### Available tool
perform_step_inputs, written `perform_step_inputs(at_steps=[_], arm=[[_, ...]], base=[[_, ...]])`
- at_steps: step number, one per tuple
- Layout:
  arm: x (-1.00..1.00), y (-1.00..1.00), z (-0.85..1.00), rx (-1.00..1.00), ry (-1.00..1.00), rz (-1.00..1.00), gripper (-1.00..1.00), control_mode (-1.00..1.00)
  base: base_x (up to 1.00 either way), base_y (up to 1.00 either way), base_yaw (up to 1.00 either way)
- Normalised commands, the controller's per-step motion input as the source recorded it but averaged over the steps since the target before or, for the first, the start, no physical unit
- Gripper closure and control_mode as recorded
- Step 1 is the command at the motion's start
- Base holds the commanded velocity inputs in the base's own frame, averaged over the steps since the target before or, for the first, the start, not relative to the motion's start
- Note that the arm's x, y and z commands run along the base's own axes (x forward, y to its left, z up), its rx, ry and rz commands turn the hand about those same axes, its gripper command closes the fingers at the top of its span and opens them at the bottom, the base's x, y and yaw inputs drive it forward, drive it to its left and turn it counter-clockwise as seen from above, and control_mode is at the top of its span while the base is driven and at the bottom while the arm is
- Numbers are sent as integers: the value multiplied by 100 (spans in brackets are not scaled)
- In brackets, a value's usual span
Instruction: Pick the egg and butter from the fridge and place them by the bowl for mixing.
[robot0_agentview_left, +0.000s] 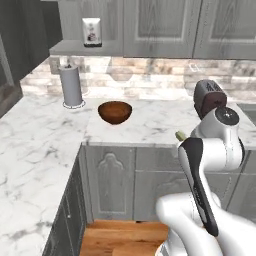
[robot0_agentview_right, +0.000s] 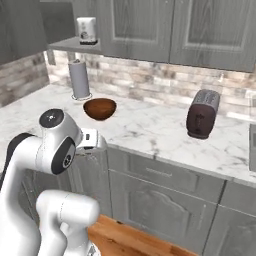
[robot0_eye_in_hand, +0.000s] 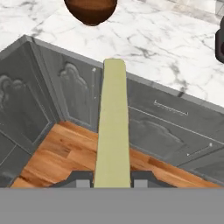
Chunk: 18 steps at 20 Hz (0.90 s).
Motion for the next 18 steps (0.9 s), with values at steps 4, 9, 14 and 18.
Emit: perform_step_inputs(at_steps=[4, 9, 14, 18], arm=[[0, 0, 0, 0, 0, 0, 100, 100], [0, 0, 0, 0, 0, 0, 100, 100], [0, 0, 0, 0, 0, 0, 100, 100], [0, 0, 0, 0, 0, 0, 100, 100]], base=[[62, 45, -37], [56, 45, -27], [36, 25, -4], [32, 3, 0]])
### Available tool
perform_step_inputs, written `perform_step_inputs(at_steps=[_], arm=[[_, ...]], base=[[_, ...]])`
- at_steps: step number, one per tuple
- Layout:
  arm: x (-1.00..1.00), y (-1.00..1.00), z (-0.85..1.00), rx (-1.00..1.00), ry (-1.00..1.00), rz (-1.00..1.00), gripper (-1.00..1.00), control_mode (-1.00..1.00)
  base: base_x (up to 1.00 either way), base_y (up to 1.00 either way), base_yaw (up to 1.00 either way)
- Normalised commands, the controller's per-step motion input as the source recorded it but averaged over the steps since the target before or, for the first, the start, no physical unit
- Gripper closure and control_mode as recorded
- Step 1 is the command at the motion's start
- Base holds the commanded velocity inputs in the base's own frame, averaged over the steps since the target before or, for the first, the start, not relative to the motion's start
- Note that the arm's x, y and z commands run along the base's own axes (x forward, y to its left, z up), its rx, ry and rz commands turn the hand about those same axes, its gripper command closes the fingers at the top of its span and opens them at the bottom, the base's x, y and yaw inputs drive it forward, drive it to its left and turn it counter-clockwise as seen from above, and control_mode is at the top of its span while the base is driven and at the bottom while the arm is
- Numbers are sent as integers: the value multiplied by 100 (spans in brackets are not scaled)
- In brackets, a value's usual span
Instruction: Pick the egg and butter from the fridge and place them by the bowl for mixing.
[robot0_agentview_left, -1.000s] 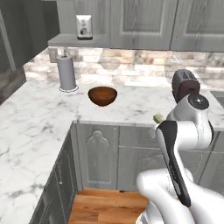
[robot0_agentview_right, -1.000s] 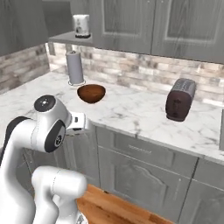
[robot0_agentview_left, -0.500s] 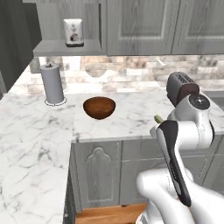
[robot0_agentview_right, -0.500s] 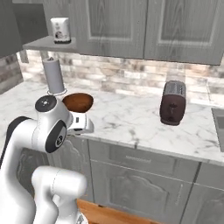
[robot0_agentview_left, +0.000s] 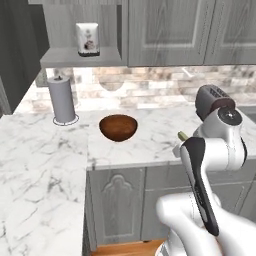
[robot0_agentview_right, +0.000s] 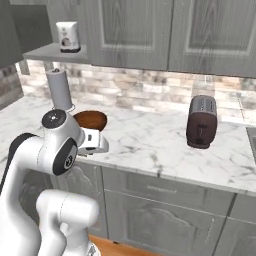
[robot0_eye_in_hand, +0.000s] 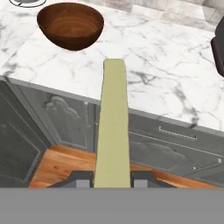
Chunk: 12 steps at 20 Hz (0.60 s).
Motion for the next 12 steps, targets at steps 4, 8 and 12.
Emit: perform_step_inputs(at_steps=[4, 8, 12], arm=[[0, 0, 0, 0, 0, 0, 100, 100], [0, 0, 0, 0, 0, 0, 100, 100], [0, 0, 0, 0, 0, 0, 100, 100]], base=[[52, -1, -1], [57, 0, -1], [47, 0, 0]])
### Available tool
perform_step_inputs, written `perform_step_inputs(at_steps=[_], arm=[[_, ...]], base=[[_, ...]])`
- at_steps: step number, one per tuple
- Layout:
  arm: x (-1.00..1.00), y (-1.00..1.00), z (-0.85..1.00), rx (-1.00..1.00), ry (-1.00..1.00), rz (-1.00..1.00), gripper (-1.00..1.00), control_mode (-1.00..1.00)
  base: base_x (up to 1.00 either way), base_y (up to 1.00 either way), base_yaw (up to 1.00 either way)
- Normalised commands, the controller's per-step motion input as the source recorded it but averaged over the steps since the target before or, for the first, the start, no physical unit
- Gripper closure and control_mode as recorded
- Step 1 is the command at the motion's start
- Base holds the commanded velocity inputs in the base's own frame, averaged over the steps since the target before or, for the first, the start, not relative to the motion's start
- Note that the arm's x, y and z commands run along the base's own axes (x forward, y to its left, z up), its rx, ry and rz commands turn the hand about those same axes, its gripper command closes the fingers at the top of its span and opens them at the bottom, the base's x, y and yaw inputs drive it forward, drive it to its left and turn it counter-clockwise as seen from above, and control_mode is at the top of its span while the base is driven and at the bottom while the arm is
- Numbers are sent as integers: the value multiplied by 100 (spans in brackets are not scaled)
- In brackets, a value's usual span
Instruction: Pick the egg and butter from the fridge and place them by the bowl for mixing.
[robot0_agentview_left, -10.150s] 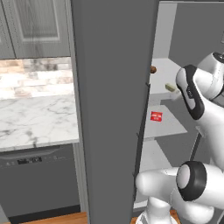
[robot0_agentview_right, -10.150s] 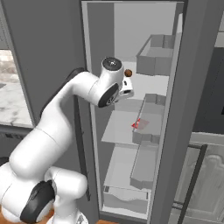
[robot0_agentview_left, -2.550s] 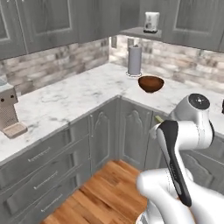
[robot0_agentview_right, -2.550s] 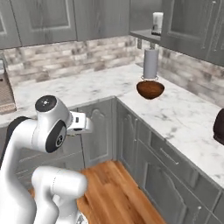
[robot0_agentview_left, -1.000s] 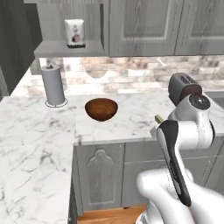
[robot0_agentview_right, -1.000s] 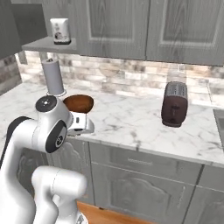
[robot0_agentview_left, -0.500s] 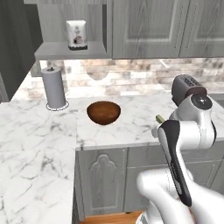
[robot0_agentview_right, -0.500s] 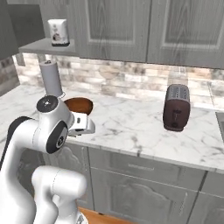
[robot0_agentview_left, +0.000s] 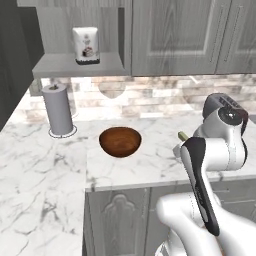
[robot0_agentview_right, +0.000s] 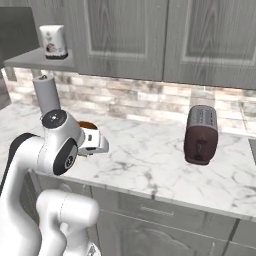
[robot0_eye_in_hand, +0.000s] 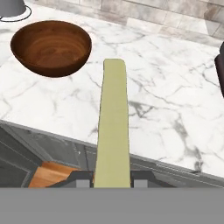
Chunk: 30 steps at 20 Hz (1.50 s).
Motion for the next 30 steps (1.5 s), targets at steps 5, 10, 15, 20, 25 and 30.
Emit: perform_step_inputs(at_steps=[5, 10, 15, 20, 25, 30], arm=[[0, 0, 0, 0, 0, 0, 100, 100], [0, 0, 0, 0, 0, 0, 100, 100], [0, 0, 0, 0, 0, 0, 100, 100], [0, 0, 0, 0, 0, 0, 100, 100], [0, 0, 0, 0, 0, 0, 100, 100], [8, 0, -11, 4, 1, -4, 100, -100]], base=[[37, 0, 0], [31, 0, 0], [27, 0, 0], [0, 0, 0], [0, 0, 0], [2, 2, -4]])
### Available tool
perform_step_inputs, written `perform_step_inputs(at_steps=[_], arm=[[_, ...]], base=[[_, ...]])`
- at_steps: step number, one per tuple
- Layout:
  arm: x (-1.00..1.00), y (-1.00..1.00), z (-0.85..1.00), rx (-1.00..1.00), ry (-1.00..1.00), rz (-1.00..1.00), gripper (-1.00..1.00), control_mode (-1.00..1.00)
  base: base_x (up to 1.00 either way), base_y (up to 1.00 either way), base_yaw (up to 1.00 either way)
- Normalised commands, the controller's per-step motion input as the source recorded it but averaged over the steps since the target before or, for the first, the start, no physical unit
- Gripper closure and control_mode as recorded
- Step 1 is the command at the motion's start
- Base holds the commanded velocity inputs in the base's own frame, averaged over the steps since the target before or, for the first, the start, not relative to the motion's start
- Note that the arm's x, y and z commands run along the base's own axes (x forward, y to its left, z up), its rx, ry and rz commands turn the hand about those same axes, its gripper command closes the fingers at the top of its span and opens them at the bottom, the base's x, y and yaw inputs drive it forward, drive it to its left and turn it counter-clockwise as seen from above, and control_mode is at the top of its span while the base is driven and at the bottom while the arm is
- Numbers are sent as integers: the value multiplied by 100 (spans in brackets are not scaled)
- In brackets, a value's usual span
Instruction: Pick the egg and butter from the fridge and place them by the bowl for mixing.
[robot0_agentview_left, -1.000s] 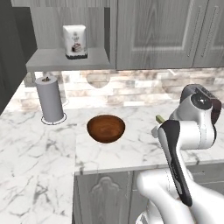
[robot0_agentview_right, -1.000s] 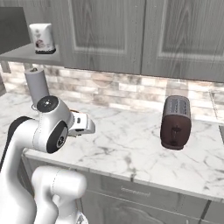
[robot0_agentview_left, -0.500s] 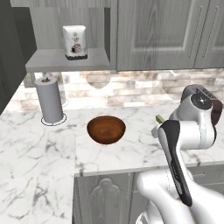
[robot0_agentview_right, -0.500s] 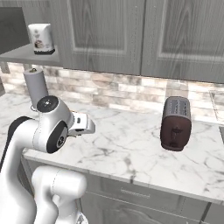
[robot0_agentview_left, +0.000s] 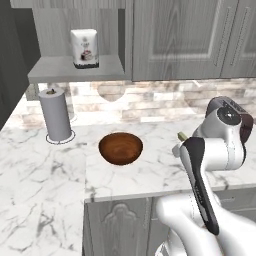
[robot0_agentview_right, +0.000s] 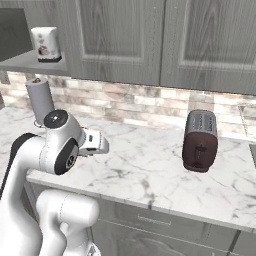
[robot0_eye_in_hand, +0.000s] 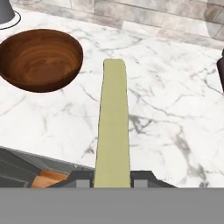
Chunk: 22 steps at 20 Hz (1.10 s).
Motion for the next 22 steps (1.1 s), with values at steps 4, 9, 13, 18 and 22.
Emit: perform_step_inputs(at_steps=[4, 9, 13, 18, 22], arm=[[40, 0, -20, 27, 5, 0, 100, -100], [60, 1, -24, 25, 11, 0, 100, -100], [56, 9, -39, 5, 1, 0, 100, -100], [66, 4, -37, 0, 3, -1, 100, -100], [67, 17, -39, -10, 2, -8, 100, -100]], base=[[0, 0, 0], [0, 0, 0], [0, 0, 0], [0, 0, 0], [0, 0, 0]])
